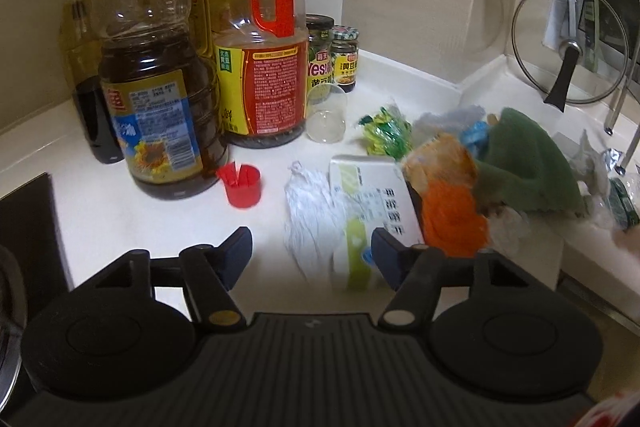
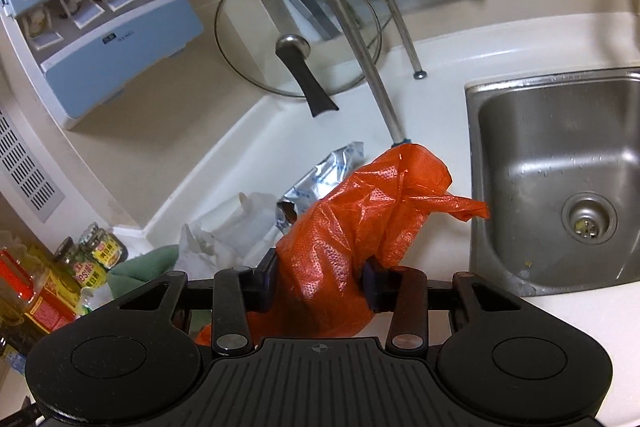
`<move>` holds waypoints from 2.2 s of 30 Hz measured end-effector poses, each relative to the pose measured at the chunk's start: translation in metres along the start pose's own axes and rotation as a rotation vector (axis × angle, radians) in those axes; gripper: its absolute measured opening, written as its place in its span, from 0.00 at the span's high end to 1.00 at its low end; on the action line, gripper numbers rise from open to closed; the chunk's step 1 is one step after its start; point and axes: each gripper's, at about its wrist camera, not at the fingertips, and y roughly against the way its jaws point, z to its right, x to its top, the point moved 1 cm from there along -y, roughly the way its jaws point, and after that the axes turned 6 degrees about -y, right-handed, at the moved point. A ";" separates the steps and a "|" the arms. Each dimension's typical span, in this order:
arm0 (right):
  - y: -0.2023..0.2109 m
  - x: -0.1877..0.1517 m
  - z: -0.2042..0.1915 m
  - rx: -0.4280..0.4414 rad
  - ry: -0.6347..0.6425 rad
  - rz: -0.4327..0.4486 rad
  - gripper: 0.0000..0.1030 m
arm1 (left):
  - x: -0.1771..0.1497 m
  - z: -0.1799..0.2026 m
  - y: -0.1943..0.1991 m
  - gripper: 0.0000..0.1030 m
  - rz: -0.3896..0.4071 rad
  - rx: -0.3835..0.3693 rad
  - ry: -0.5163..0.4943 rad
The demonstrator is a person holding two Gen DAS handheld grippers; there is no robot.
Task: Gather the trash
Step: 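Grasp the red plastic bag with the right gripper while the left reaches toward tissue, then grasp the crumpled white tissue with the left gripper while the right lifts the bag, then lower both held items over the wastebasket and open both grippers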
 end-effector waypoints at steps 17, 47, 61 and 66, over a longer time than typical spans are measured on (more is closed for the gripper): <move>0.012 -0.010 -0.005 -0.041 0.035 0.007 0.59 | 0.017 -0.021 -0.055 0.79 -0.022 -0.054 0.090; 0.046 -0.113 -0.020 0.594 0.796 -0.407 0.59 | -0.108 0.136 0.125 0.82 -0.022 -0.085 0.157; -0.017 -0.206 0.050 0.560 1.007 -0.610 0.59 | -0.234 0.199 0.035 0.81 -0.254 -0.048 0.219; -0.037 -0.224 0.063 0.546 1.036 -0.624 0.59 | -0.255 0.207 0.009 0.81 -0.286 -0.058 0.226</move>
